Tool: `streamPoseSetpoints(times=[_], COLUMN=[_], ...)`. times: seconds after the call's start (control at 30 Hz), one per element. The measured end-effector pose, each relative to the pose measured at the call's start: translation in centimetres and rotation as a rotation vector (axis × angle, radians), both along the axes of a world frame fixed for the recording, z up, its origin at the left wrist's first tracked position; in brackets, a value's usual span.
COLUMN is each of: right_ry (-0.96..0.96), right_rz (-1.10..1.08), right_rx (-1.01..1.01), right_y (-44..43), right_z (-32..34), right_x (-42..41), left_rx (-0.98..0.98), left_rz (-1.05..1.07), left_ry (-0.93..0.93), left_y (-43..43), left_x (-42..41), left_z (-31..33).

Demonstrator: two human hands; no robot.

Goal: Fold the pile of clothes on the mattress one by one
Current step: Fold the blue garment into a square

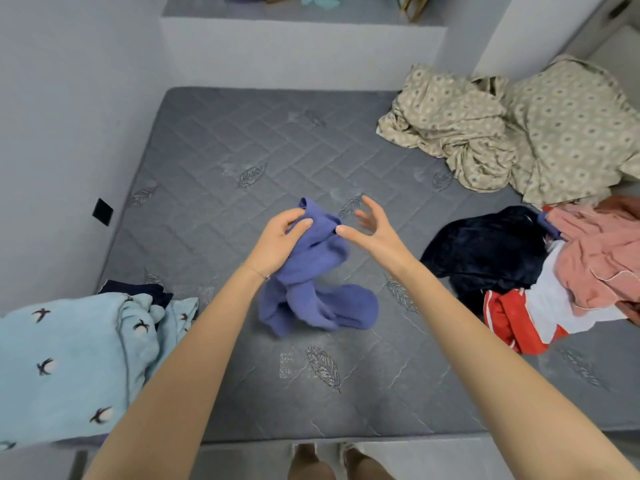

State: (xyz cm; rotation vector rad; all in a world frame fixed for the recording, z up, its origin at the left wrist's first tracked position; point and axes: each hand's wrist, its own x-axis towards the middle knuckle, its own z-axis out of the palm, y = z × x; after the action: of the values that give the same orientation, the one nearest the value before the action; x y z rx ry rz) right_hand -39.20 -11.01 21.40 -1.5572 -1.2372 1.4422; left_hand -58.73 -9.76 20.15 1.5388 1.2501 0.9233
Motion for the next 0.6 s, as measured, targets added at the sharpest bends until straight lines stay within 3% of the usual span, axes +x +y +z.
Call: streamPoseSetpoints(times=[0.2,0.33,0.47,0.6], right_ry=[-0.096,-0.253,-0.16,-0.066], right_rz=[0.31,0.331,0.25,0.208], right_rx=[0.022,0.053,0.125,0.129], right_y=[0.2,0.5,0.6,0.9], right_z=[0.1,-0.2,1.3,2.1], right_x=[-1.0,-1.0,-0.4,0.2], left_rx=[-0.136,-0.207,-0.384,-0.387], left_rz=[-0.242,-0.2,-0.181,-0.286], left_ry=[0.047,0.047,-0.056,0.109], left_y=[-0.2,-0.3,-0.6,-1.3], left_x=[0.3,0.2,-0.4,-1.4], left_z=[0.4,0.8,-0.2,-2.1])
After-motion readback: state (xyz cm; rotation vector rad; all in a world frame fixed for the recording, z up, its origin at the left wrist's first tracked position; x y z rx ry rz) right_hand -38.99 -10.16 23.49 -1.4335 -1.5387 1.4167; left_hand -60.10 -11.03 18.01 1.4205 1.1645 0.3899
